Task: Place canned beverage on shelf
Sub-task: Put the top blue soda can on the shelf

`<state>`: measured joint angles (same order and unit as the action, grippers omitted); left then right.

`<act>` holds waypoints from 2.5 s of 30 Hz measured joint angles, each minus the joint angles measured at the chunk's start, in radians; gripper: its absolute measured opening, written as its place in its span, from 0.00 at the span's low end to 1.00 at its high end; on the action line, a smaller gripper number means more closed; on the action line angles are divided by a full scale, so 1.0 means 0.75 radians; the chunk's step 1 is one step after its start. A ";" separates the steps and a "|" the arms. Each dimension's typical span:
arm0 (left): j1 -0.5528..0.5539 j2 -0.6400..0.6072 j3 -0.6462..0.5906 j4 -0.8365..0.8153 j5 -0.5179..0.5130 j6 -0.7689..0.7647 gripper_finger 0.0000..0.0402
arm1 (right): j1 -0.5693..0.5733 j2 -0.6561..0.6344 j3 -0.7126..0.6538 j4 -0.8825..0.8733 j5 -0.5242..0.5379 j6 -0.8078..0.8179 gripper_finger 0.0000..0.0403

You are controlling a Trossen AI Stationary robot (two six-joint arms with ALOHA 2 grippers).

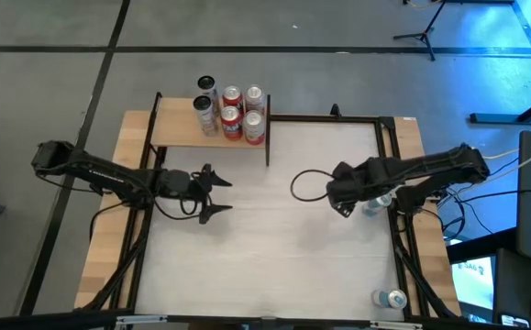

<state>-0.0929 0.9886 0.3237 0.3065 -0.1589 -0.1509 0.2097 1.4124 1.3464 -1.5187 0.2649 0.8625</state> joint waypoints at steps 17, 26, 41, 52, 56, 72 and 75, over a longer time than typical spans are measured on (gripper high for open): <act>0.001 -0.001 0.000 0.005 -0.016 0.005 0.88 | -0.171 -0.133 -0.172 -0.067 -0.125 -0.004 0.88; 0.001 -0.001 0.000 -0.001 -0.016 0.005 0.88 | -0.178 -0.306 -0.257 -0.068 -0.175 0.052 0.88; 0.001 -0.001 0.000 0.000 -0.016 0.005 0.88 | -0.176 -0.402 -0.497 -0.069 -0.331 0.111 0.88; 0.001 -0.001 0.000 0.001 -0.016 0.005 0.88 | -0.176 -0.402 -0.576 -0.067 -0.380 0.132 0.88; 0.001 -0.001 0.000 0.002 -0.016 0.005 0.88 | -0.176 -0.402 -0.609 -0.021 -0.388 0.132 0.88; 0.001 -0.001 0.001 0.004 -0.016 0.006 0.88 | -0.176 -0.403 -0.674 0.079 -0.485 0.127 0.54; 0.001 -0.001 0.001 0.004 -0.016 0.006 0.88 | -0.176 -0.403 -0.674 0.098 -0.482 0.100 0.54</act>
<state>-0.0921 0.9882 0.3241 0.3092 -0.1707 -0.1467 0.0780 1.1099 0.8406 -1.4448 -0.0967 0.9374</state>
